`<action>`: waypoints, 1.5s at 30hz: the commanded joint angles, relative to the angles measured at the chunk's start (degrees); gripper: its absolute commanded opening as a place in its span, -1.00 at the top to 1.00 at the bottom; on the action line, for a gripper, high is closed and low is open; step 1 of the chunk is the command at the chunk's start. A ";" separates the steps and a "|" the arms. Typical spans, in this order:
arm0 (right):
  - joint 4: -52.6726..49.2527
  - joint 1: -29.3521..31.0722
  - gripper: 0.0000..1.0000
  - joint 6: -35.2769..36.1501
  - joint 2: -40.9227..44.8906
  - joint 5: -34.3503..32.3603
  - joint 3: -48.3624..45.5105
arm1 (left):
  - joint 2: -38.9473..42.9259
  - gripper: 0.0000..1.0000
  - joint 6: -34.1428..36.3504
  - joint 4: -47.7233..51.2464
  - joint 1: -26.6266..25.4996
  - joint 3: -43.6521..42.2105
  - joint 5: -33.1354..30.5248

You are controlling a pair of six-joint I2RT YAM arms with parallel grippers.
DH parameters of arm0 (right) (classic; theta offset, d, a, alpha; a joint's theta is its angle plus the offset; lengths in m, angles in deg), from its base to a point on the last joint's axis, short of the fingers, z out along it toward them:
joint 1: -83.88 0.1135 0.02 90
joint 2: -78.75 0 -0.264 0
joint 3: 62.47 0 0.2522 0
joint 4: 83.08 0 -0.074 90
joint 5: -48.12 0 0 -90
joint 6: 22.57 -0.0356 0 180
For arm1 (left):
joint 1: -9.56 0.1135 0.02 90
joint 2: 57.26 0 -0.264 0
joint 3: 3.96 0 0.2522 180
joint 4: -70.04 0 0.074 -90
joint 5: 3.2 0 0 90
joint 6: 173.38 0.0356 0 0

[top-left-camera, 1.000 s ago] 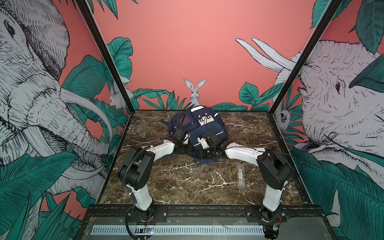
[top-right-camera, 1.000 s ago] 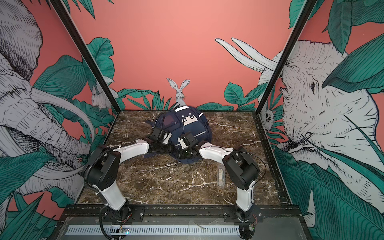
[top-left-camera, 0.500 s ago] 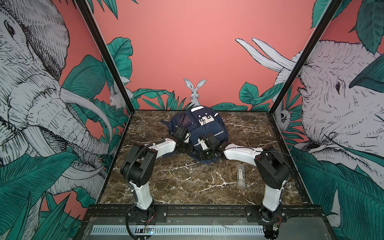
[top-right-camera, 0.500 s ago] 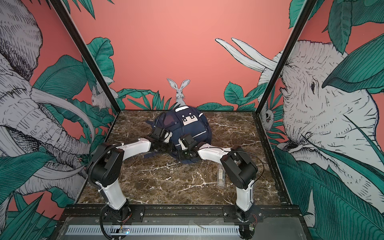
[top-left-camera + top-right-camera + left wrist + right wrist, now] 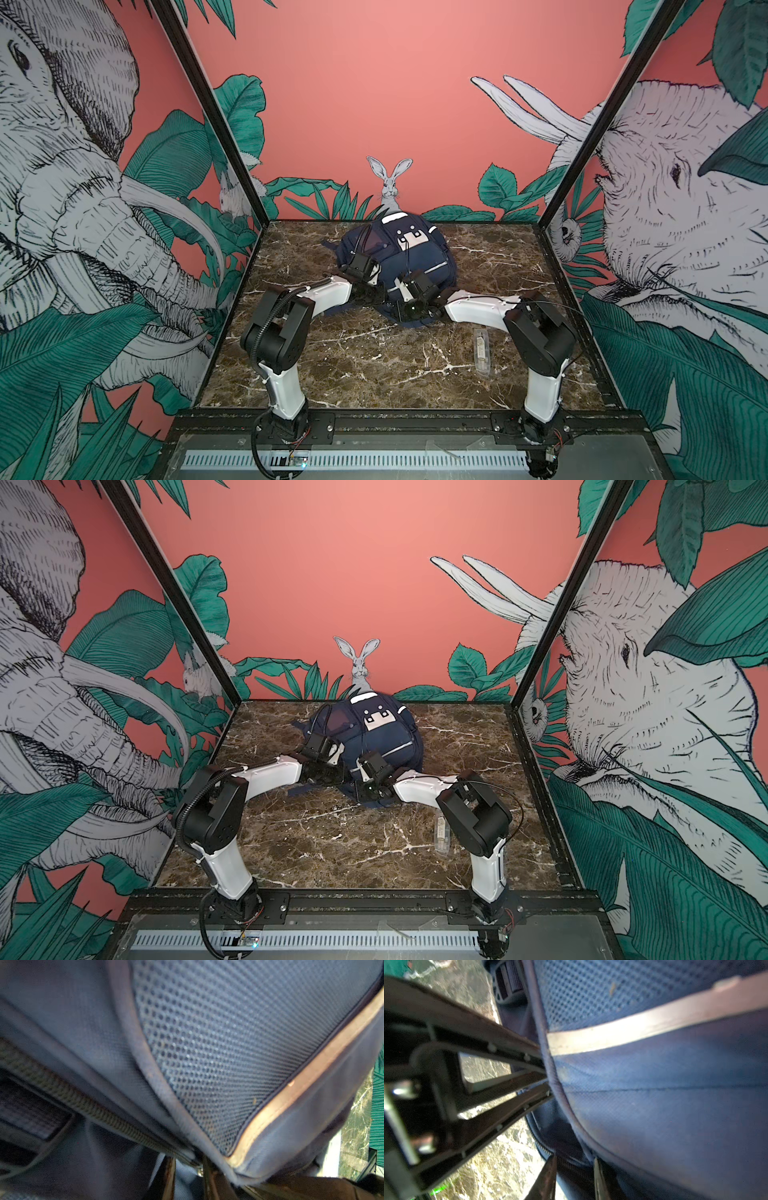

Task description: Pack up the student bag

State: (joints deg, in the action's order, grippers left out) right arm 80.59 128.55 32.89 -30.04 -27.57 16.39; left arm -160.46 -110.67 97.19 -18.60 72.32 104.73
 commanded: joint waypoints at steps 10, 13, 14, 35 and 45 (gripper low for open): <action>12.25 -2.47 0.39 -7.32 0.44 -2.22 -7.57 | 0.55 0.52 -1.35 -2.23 0.04 -3.01 -0.11; 12.97 -2.43 0.40 -7.30 -0.37 -2.26 -7.42 | 0.80 0.52 -1.39 -2.40 0.04 -3.46 -0.24; 13.06 -2.47 0.40 -7.28 -0.98 -2.30 -7.14 | 0.84 0.52 -1.37 -2.35 0.05 -3.46 -0.32; 10.29 -2.13 0.99 -3.93 -0.62 -2.75 -6.28 | -0.33 0.59 -3.42 0.60 1.18 -3.81 -4.34; 6.72 -2.04 1.00 -2.41 5.96 -3.71 -7.57 | -2.11 0.55 -7.46 1.57 2.06 -4.79 -5.14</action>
State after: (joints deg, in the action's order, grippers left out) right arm 90.49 127.33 29.59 -26.85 -27.57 10.20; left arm -160.81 -116.13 94.63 -17.59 69.50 102.41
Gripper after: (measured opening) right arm 0.048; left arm 0.224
